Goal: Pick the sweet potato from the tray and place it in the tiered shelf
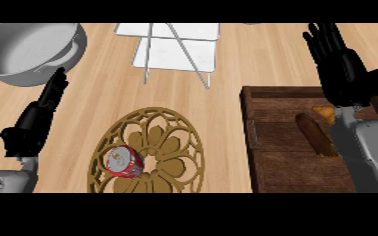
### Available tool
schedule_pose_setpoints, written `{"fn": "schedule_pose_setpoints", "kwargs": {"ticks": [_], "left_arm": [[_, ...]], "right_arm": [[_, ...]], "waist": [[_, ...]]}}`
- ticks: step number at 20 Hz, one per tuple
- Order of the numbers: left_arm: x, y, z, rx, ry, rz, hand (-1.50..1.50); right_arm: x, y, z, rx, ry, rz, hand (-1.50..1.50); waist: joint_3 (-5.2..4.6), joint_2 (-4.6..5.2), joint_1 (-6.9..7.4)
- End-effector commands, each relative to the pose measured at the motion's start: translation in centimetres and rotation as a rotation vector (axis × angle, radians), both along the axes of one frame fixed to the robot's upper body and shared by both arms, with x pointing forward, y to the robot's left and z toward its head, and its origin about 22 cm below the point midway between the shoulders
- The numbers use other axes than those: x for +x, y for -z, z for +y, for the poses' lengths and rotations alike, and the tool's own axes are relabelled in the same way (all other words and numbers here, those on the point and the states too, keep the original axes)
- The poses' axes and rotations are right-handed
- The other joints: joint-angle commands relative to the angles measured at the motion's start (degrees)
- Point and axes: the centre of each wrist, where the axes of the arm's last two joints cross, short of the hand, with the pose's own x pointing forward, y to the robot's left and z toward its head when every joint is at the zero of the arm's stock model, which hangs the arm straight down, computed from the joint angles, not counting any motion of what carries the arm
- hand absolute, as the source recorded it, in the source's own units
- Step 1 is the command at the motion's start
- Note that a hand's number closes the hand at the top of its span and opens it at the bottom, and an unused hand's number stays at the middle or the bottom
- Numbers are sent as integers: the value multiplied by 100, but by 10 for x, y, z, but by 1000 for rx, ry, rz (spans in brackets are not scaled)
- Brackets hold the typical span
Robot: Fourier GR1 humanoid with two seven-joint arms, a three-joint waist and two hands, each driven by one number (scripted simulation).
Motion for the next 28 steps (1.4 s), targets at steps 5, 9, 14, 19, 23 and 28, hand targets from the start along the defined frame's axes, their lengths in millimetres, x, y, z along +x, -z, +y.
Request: {"fn": "schedule_pose_setpoints", "kwargs": {"ticks": [5, 9, 14, 19, 23, 28], "left_arm": [[-30, 54, 3, -228, -184, 352, 0], [-37, 76, -11, -361, -212, 488, 0], [-29, 67, -24, -385, -167, 533, 0], [-29, 55, -12, -375, -201, 532, 0], [-22, 67, -17, -381, -179, 538, 0], [-6, 53, -14, -361, -179, 498, 0]], "right_arm": [[-24, -74, -65, -606, -10, -256, 150], [-36, -81, -142, -956, 314, 6, 150], [-63, -69, -182, -920, 157, -32, -150], [-91, -83, -173, -1006, -103, 40, -150], [-97, -105, -135, -1083, -168, 93, -150], [-118, -99, -79, -1205, -187, 171, -150]], "waist": [[-112, 150, -456], [-116, 222, -573], [-84, 189, -298], [-92, 138, -418], [-103, 166, -378], [-104, 185, -349]]}}
